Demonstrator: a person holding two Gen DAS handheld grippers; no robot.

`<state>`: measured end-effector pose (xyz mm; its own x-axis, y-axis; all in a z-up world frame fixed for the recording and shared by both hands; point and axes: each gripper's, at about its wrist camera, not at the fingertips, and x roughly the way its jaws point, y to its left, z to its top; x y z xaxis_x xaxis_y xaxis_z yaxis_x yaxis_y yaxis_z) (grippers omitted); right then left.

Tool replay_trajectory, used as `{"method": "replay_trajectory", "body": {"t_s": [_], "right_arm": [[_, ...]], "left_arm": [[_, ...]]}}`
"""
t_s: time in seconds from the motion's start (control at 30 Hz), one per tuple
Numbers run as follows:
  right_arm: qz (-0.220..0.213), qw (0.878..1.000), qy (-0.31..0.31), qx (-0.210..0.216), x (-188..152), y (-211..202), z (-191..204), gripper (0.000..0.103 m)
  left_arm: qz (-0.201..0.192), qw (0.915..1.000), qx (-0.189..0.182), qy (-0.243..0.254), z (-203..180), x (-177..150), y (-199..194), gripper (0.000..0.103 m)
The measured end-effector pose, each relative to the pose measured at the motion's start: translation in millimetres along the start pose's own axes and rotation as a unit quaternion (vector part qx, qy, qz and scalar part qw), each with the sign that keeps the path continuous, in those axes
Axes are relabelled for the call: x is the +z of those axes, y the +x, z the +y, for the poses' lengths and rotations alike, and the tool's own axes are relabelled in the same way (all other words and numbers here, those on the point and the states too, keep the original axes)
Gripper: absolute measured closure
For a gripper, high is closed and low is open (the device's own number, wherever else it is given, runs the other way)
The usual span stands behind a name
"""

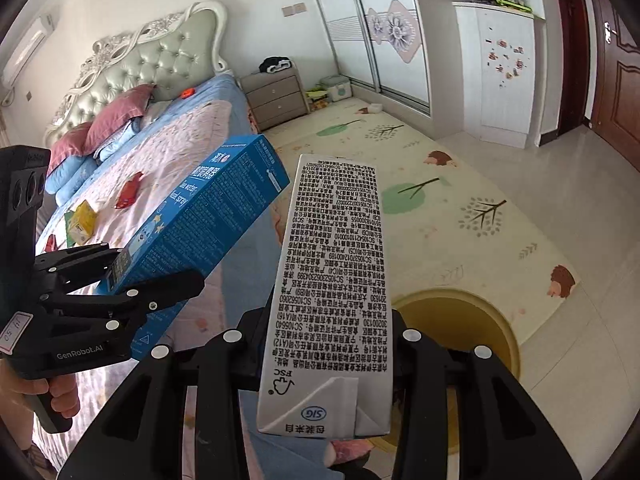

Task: Collect trash
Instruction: 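Carry the box and carton over the yellow bin and open both tools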

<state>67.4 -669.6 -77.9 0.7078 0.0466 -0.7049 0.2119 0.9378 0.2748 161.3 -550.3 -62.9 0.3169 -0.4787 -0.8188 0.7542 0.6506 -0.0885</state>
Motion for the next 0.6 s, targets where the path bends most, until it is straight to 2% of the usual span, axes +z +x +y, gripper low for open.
{"method": "replay_trajectory", "body": {"t_s": [0.3, 0.6], "right_arm": [[0.032, 0.997, 0.064, -0.043, -28.3, 7.7, -83.4, 0.066], [0.064, 0.992, 0.078, -0.078, -31.6, 36.6, -110.7, 0.065]], "left_arm": [[0.092, 0.9943, -0.05, 0.023, -54.8, 15.5, 78.4, 0.056], [0.151, 0.9853, -0.077, 0.021, -64.4, 23.1, 118.8, 0.056]]}}
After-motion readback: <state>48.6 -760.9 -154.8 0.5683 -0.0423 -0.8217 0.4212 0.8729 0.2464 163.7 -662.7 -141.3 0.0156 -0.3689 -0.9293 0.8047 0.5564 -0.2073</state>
